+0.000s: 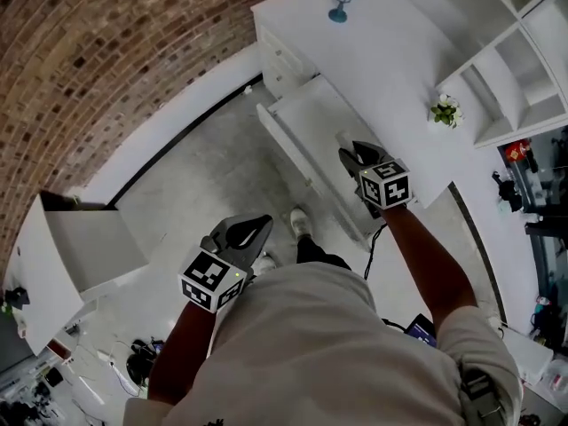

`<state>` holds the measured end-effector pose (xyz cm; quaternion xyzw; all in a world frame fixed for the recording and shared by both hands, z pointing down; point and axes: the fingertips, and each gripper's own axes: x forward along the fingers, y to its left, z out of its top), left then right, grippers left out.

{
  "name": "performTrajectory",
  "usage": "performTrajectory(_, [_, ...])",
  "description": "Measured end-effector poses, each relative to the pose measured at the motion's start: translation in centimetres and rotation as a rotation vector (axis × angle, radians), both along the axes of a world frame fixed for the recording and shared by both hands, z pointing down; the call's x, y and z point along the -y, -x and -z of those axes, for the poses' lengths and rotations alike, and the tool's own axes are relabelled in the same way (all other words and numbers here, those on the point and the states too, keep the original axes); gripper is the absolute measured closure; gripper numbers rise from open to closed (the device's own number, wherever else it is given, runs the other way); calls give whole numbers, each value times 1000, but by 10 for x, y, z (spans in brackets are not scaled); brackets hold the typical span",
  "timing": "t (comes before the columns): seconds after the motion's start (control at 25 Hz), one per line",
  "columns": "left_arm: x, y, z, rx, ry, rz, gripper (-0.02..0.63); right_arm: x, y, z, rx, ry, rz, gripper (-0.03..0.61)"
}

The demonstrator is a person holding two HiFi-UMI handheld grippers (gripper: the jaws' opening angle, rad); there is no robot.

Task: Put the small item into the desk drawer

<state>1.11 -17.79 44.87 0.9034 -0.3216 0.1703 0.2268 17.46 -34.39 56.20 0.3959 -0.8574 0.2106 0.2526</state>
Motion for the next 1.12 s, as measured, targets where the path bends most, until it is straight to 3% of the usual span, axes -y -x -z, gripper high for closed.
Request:
performTrajectory(0.52, [68,15,-15,96,74,152,609,121,10,-114,-81,118,22,440])
performTrajectory(1.12, [100,12,-33,127,161,233,609,181,18,-225,-180,247,-15,440])
